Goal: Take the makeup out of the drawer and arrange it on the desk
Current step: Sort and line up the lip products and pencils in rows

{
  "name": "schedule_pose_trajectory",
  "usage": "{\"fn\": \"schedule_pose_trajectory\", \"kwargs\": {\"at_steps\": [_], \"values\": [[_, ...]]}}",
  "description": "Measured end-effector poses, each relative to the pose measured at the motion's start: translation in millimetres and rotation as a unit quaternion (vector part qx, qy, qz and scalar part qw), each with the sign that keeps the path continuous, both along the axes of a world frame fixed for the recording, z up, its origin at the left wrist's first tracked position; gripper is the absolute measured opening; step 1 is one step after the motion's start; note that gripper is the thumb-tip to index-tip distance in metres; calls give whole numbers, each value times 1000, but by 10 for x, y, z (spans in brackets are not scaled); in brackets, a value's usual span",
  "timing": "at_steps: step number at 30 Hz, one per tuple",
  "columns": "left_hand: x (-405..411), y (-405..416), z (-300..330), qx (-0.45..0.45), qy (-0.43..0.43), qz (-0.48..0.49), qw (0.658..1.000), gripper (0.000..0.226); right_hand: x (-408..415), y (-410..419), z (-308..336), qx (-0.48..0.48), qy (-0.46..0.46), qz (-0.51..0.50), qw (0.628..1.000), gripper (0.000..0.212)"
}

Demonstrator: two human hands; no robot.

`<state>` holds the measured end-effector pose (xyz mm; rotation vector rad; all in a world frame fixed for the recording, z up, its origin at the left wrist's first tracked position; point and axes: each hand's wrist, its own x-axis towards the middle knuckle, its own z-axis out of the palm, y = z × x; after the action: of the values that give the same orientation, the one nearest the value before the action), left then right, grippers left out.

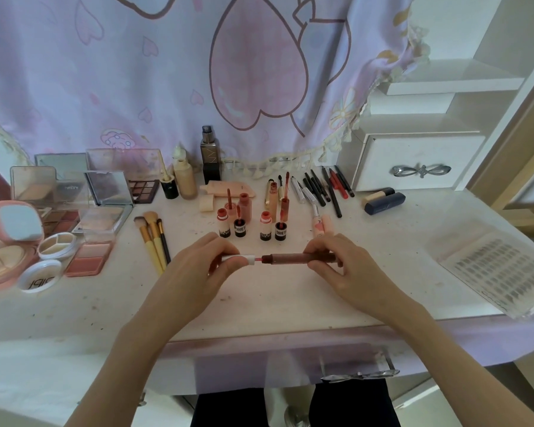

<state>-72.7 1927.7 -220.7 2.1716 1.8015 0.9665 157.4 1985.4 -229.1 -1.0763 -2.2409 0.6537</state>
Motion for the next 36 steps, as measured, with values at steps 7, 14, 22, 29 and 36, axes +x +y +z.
{"fn": "schedule_pose_trajectory", "kwargs": {"at_steps": [7, 14, 22, 29, 36], "values": [[-126, -20, 5, -5, -5, 32, 999, 3, 57, 31, -11, -6, 26, -21, 999, 19], [-246, -21, 5, -16, -10, 66, 998, 10, 145, 46, -26, -5, 21, -46, 999, 19], [-544, -34, 92, -15, 17, 125, 992, 18, 258, 142, -24, 12, 0, -149, 989, 14], [-474, -22, 24, -70, 25, 103, 992, 20, -101, 164, -85, -2, -38, -128, 991, 21], [-549, -89, 14, -53, 9, 111, 992, 19, -329, 239, -117, -15, -75, -78, 994, 25]]}}
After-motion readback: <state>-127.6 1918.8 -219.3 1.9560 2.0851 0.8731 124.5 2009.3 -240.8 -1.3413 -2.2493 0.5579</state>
